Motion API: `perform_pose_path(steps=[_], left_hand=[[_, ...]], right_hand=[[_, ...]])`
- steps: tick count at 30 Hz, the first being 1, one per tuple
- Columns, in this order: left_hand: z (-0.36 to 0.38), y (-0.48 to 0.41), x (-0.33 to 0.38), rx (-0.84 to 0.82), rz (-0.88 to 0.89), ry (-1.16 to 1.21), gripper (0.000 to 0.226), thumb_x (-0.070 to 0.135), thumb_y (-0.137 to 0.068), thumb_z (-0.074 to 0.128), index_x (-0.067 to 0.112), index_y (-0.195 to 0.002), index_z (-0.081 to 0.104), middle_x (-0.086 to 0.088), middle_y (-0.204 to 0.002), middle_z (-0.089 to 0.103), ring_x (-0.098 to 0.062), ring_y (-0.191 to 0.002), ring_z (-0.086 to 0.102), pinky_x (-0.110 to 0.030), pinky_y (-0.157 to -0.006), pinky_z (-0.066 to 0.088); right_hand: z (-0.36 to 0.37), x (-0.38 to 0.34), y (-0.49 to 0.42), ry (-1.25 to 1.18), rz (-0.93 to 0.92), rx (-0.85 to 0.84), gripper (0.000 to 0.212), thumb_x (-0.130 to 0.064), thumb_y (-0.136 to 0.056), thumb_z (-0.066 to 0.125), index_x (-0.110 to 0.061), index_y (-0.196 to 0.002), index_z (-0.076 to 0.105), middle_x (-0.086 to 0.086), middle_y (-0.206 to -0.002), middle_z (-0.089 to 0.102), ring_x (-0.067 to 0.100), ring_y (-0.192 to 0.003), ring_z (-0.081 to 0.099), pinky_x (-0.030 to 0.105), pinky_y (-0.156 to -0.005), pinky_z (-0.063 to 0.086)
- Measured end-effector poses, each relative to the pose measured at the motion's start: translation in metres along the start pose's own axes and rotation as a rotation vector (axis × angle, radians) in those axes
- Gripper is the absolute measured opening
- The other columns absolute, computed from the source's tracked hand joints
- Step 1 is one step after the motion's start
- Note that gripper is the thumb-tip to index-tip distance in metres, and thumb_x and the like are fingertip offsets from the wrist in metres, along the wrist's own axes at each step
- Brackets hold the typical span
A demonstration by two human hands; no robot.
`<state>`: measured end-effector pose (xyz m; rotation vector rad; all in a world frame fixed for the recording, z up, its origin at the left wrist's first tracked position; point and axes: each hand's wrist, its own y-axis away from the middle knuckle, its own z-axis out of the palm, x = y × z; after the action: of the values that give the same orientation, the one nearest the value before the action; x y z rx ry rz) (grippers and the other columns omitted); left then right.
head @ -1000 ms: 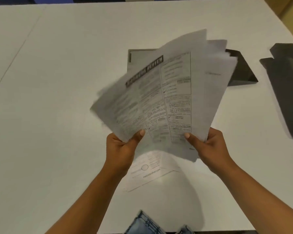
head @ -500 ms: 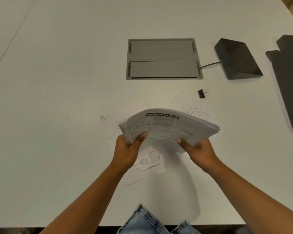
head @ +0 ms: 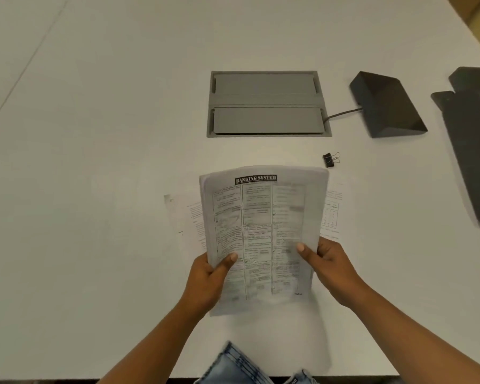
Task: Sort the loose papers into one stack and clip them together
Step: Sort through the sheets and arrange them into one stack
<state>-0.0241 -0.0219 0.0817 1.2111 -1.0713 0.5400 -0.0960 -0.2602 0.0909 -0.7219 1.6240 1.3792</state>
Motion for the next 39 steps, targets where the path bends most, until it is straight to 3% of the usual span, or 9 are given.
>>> perform_pose_path(steps=[3,5,8,11,18,23,28,36,39], left_hand=[[-0.01,0.006,0.004,0.009,-0.014,0.008,0.018,0.015,-0.094,0.063,0.013,-0.109,0.072,0.0,-0.101,0.08,-0.023,-0.094,0.077,-0.039,-0.08,0.063],[-0.017,0.009,0.006,0.022,-0.012,0.019,0.018,0.015,-0.093,0.064,0.012,-0.107,0.073,-0.003,-0.1,0.08,-0.025,-0.092,0.077,-0.042,-0.078,0.063],[-0.027,0.01,0.011,0.043,-0.016,0.062,0.023,0.015,-0.092,0.065,0.01,-0.113,0.072,-0.004,-0.104,0.079,-0.025,-0.094,0.077,-0.044,-0.078,0.063],[-0.033,0.011,0.014,0.069,-0.012,0.108,0.026,0.013,-0.091,0.065,0.011,-0.116,0.07,-0.004,-0.107,0.079,-0.024,-0.095,0.076,-0.045,-0.079,0.063],[-0.048,0.009,0.012,0.134,-0.029,0.149,0.037,0.021,-0.083,0.07,0.012,-0.118,0.069,-0.003,-0.108,0.078,-0.026,-0.096,0.076,-0.05,-0.082,0.061],[-0.058,0.007,0.007,0.158,-0.039,0.128,0.025,0.016,-0.089,0.068,0.016,-0.113,0.07,0.0,-0.104,0.08,-0.024,-0.092,0.077,-0.042,-0.074,0.064],[-0.065,0.003,0.003,0.167,-0.041,0.144,0.035,0.026,-0.083,0.077,0.012,-0.115,0.07,-0.001,-0.104,0.08,-0.024,-0.092,0.077,-0.037,-0.071,0.064],[-0.066,-0.001,0.0,0.192,-0.063,0.125,0.022,0.014,-0.09,0.067,0.015,-0.111,0.07,0.001,-0.1,0.08,-0.023,-0.088,0.078,-0.035,-0.067,0.064],[-0.064,-0.002,0.0,0.2,-0.064,0.125,0.02,0.014,-0.089,0.067,0.017,-0.108,0.07,0.003,-0.098,0.08,-0.021,-0.086,0.078,-0.033,-0.064,0.064]], right_hand=[[-0.011,0.009,-0.007,0.072,0.072,0.279,0.039,-0.048,-0.092,0.054,-0.019,-0.114,0.07,0.003,-0.118,0.072,0.021,-0.11,0.068,0.038,-0.093,0.054],[-0.023,0.022,-0.014,0.509,0.206,0.568,0.051,-0.049,-0.091,0.06,-0.011,-0.124,0.062,0.01,-0.127,0.065,0.031,-0.117,0.06,0.043,-0.094,0.05],[-0.032,0.041,-0.018,0.943,0.466,0.628,0.092,-0.058,-0.074,0.072,0.003,-0.136,0.04,0.021,-0.136,0.047,0.041,-0.122,0.048,0.052,-0.09,0.049],[-0.03,0.048,-0.022,0.852,0.628,0.622,0.107,-0.059,-0.063,0.081,0.004,-0.136,0.033,0.022,-0.133,0.042,0.041,-0.124,0.044,0.053,-0.088,0.049],[-0.043,0.052,-0.028,0.45,0.586,0.705,0.091,-0.026,-0.062,0.092,0.003,-0.127,0.036,0.024,-0.123,0.059,0.041,-0.107,0.061,0.04,-0.075,0.051],[-0.052,0.049,-0.026,0.441,0.451,0.68,0.033,-0.021,-0.083,0.074,-0.006,-0.111,0.065,0.017,-0.112,0.07,0.032,-0.086,0.061,0.038,-0.076,0.053],[-0.066,0.05,-0.022,0.334,0.379,0.679,0.01,-0.016,-0.087,0.071,-0.009,-0.092,0.068,0.016,-0.098,0.073,0.032,-0.077,0.063,0.037,-0.066,0.055],[-0.073,0.058,-0.012,0.411,0.442,0.675,0.025,-0.023,-0.087,0.071,-0.005,-0.104,0.068,0.016,-0.099,0.071,0.037,-0.087,0.067,0.047,-0.077,0.059],[-0.061,0.056,-0.015,0.713,0.506,0.678,0.062,-0.038,-0.079,0.077,0.003,-0.12,0.056,0.023,-0.119,0.063,0.04,-0.107,0.061,0.042,-0.086,0.052]])
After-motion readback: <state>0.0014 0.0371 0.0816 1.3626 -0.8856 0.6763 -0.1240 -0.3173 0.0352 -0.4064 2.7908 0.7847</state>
